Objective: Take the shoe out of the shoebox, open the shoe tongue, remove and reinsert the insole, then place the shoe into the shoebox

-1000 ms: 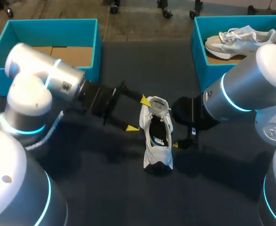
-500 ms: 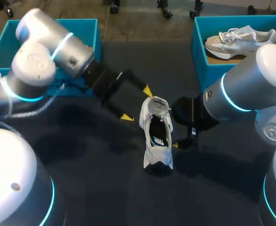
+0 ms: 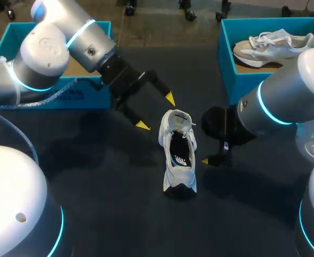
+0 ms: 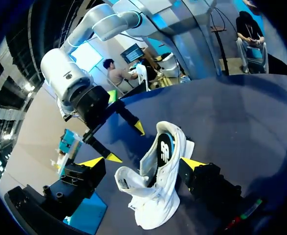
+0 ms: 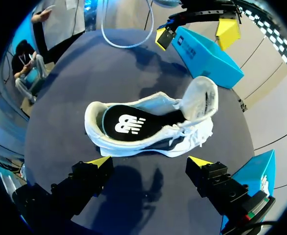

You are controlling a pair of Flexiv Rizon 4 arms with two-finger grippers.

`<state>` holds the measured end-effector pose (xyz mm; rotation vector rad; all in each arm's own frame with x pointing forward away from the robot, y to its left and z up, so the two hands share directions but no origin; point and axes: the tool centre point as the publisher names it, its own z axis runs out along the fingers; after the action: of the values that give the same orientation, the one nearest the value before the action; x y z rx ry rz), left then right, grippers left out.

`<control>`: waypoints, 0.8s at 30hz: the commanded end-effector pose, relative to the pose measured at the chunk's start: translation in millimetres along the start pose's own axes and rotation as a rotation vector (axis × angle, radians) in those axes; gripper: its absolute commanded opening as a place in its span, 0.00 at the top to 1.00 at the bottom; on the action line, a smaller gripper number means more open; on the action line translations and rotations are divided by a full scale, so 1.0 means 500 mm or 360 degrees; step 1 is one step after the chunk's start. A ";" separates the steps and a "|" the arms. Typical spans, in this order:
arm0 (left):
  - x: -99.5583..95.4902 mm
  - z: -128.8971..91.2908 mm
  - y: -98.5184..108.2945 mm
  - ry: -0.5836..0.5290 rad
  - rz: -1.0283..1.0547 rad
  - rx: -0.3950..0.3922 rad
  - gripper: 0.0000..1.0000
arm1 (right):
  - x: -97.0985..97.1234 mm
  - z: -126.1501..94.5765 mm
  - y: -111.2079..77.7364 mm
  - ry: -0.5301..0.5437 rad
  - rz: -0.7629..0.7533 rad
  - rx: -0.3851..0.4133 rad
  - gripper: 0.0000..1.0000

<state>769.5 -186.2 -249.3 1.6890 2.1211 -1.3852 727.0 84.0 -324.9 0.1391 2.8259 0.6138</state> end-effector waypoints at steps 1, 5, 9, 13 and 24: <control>-0.003 0.000 0.000 0.0015 -0.0001 -0.0002 0.00 | -0.006 -0.056 -0.026 0.0013 -0.0008 -0.0010 0.00; -0.003 0.000 0.000 0.0015 -0.0001 -0.0002 0.00 | -0.013 -0.080 -0.048 0.0025 0.0005 0.0007 0.00; 0.006 0.006 -0.003 0.0074 -0.0015 -0.0021 0.00 | -0.018 -0.104 -0.066 0.0041 -0.0005 0.0036 0.00; 0.014 0.007 -0.009 0.0190 -0.0023 -0.0046 0.00 | -0.022 -0.124 -0.083 0.0060 -0.0032 0.0037 0.00; -0.008 -0.017 -0.036 0.0460 -0.0010 -0.0117 0.00 | -0.038 -0.197 -0.131 0.0150 -0.0093 0.0139 0.00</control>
<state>757.9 -179.5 -241.8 1.8804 2.2507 -1.1676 723.8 -4.6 -287.4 0.0528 2.9228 0.5024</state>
